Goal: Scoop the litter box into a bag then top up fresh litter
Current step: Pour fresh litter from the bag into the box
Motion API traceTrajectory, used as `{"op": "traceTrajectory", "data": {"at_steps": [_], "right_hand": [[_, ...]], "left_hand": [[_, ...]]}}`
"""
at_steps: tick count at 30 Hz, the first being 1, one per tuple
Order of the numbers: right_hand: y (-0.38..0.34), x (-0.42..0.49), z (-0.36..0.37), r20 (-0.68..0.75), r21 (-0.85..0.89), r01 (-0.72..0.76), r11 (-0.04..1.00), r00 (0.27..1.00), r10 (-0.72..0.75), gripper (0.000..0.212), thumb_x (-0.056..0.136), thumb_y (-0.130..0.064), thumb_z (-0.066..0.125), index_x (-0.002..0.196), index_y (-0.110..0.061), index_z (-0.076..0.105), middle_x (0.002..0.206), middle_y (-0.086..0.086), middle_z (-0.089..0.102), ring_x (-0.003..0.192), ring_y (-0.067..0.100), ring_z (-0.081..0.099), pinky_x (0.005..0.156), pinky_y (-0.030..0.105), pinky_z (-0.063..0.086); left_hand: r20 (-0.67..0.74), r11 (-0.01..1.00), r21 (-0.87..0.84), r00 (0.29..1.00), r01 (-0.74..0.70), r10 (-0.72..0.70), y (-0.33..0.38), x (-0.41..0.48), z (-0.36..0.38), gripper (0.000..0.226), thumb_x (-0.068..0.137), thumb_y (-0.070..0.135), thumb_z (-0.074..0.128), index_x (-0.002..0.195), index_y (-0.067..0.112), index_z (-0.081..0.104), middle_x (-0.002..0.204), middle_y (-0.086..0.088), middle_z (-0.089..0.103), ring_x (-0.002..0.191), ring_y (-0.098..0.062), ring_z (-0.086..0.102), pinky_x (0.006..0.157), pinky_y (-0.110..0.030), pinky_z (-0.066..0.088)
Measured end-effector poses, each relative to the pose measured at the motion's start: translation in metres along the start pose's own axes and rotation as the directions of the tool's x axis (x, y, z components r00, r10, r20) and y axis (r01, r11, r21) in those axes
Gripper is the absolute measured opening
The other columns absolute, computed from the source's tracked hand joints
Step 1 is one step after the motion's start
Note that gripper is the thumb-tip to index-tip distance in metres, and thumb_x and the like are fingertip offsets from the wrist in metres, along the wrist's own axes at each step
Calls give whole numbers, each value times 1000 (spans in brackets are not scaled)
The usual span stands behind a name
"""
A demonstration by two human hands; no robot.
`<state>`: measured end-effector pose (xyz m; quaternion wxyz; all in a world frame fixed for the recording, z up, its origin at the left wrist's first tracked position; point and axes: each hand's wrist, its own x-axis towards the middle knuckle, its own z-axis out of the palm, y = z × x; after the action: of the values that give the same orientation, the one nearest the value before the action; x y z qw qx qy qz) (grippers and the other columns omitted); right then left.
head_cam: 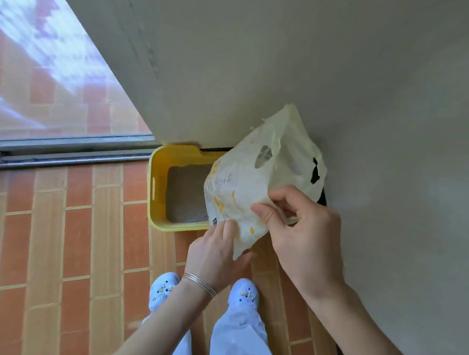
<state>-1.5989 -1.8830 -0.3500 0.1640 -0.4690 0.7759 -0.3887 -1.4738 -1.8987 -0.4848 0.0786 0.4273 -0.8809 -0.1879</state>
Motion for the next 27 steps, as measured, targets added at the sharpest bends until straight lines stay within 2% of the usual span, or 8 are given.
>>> {"op": "traceTrajectory", "data": {"at_steps": [4,8,11,17,20,23,26,27], "right_hand": [[-23,0,19,49,-13,45,999,998,-45,13,74,-22,71,68,-16,62,57,-10,58,60,11,56,53,25,44],[-36,4,29,95,62,21,998,995,-27,13,73,-22,75,68,-17,64,54,-13,55,60,6,56,54,16,44],[-39,9,34,130,105,-35,994,991,22,13,72,-19,78,70,-17,66,57,-16,58,61,1,57,57,11,44],[-46,33,51,300,113,-81,990,953,44,10,75,-20,75,78,-17,67,66,-12,63,74,8,59,69,23,49],[-38,32,54,331,71,-25,997,944,0,15,79,-29,71,87,-18,67,79,-11,66,79,5,61,76,22,48],[-17,4,48,217,90,37,995,975,-56,23,81,-32,65,99,-17,61,93,-12,60,92,4,56,85,13,42],[19,-42,57,191,90,-87,992,979,69,13,83,-20,64,93,-24,57,91,-8,59,89,9,58,80,10,42],[33,-55,66,239,92,-175,980,960,149,22,83,-13,65,91,-31,56,91,-10,59,87,8,59,76,9,42]], "left_hand": [[-46,990,-17,989,140,-141,-14,-6,-14,33,68,47,65,76,17,54,62,6,59,50,-18,58,34,-23,35],[-129,983,-66,976,171,-178,-33,-4,-23,18,74,26,42,67,14,54,49,3,53,37,-22,49,39,-16,20],[-144,975,-97,966,200,-213,-44,-4,-28,19,73,23,43,63,12,55,40,-2,47,31,-29,44,39,-16,19],[-42,952,-105,955,289,-294,-58,-22,-38,21,64,22,63,57,11,47,36,-3,43,28,-31,41,38,-17,12],[-27,918,-158,928,363,-372,-58,-37,-35,23,63,17,70,56,11,49,38,-3,48,34,-33,47,38,-20,20],[6,868,-243,895,433,-445,-63,-57,-26,27,67,16,73,56,9,50,40,-4,48,37,-34,48,37,-21,17],[90,823,-312,877,475,-473,-68,-69,-15,27,69,31,61,59,8,53,46,-6,53,47,-35,53,40,-32,33],[117,809,-338,874,481,-471,-70,-69,-12,28,70,34,59,60,8,55,48,-6,56,52,-36,54,45,-35,38]]}}
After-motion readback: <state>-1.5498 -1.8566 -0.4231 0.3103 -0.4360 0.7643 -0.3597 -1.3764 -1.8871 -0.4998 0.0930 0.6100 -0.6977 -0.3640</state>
